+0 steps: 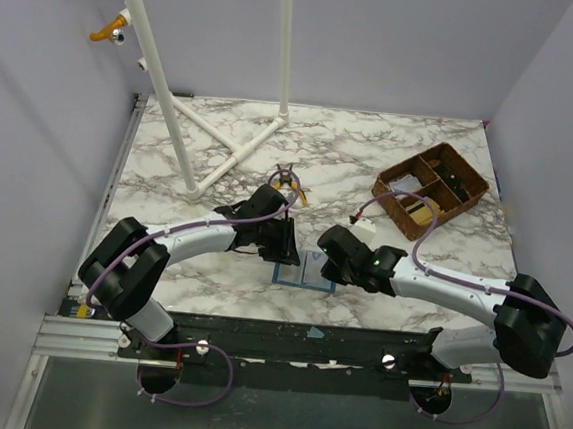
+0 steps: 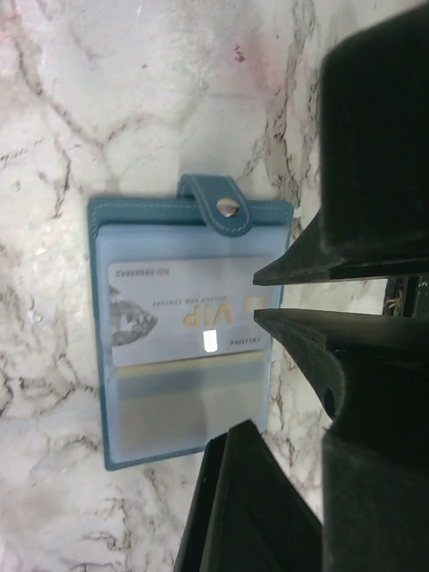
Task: Take the credit cards out of the card holder
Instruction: Remove the credit card from the card holder.
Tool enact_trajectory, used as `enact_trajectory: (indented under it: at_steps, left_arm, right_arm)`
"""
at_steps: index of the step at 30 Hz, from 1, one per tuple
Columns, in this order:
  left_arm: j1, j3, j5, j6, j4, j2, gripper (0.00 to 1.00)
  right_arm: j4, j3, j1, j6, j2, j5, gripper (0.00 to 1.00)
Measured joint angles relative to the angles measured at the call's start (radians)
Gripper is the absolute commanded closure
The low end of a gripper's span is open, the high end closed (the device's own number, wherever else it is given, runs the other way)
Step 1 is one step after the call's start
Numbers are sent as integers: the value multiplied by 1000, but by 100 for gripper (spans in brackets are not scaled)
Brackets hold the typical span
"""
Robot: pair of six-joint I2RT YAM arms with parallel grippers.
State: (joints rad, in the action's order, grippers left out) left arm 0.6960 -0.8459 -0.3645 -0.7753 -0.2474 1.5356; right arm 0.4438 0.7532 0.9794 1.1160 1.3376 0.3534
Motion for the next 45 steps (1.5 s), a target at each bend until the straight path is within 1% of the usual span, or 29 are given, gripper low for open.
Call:
enact_trajectory:
  at_steps: [5,15,27,39,45]
  left_arm:
    - [0,-11,-2,0,1,21,66]
    - [0,-13,-11,0,21,39,66]
    - [0,-13,-44,0,73,96,62]
    - [0,-13,-98,-4,139,145,64]
    - [1,-13,-122,-19,172,169,71]
  right_arm:
    - [0,46,-11,-19,60,22,79]
    - [-11,35,-52,-44,143,22,91]
    - [-41,17,-52,-43,164,19,99]
    - [-83,2,-52,-43,164,15,99]
    - [-102,-4,-52,-43,163,12,99]
